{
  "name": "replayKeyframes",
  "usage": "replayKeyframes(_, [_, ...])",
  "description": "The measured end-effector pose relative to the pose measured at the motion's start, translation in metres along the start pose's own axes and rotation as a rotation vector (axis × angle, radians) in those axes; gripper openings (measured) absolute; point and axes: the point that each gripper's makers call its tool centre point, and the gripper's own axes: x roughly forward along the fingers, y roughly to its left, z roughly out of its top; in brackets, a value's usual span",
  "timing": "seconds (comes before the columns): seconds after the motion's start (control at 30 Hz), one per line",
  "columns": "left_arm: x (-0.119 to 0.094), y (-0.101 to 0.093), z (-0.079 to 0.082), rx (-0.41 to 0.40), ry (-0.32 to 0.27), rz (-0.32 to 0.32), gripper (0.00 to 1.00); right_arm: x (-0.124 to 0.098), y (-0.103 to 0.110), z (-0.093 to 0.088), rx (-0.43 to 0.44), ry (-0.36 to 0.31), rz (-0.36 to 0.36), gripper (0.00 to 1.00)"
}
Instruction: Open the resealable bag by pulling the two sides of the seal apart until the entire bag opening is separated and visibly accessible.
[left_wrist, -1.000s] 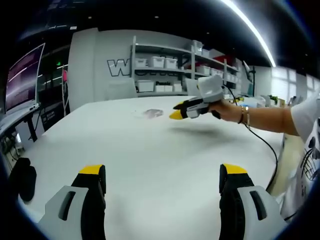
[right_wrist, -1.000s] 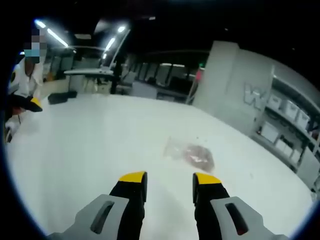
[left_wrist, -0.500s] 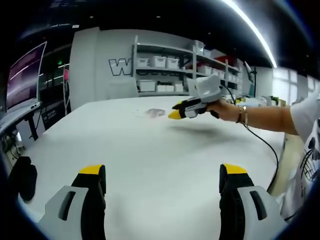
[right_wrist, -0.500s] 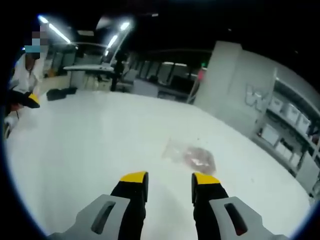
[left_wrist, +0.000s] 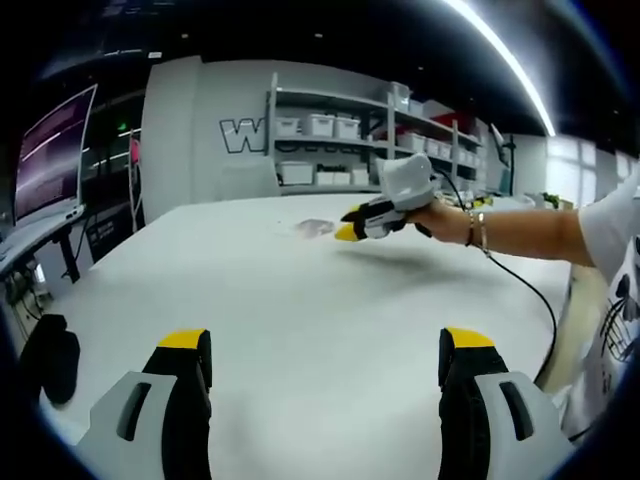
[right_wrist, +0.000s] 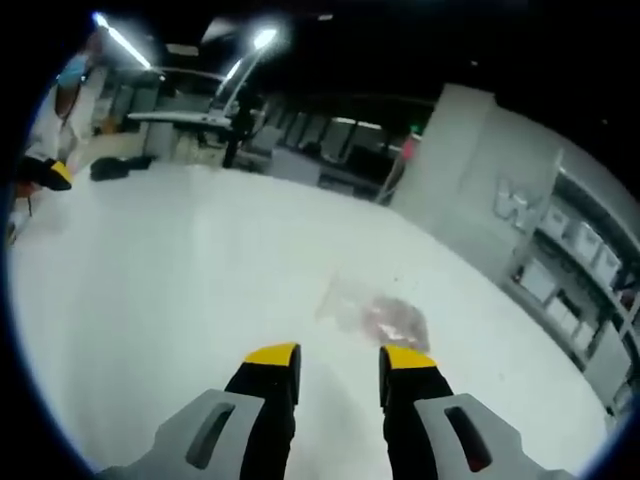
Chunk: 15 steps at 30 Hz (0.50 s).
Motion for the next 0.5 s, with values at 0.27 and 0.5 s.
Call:
replayKeyframes(0.27, [0.002,0.0,-0.001,-0.002,0.003,-0.003,0.93,0.007,-0.004,-0.001,-0.066,0.011,-0.011,0.28])
replayKeyframes(0.5, [0.003,0.001,-0.003,-0.006,0.006,-0.001,0.93,0.014,-0.005,-0.001,-0.104,0.017,-0.002,0.27])
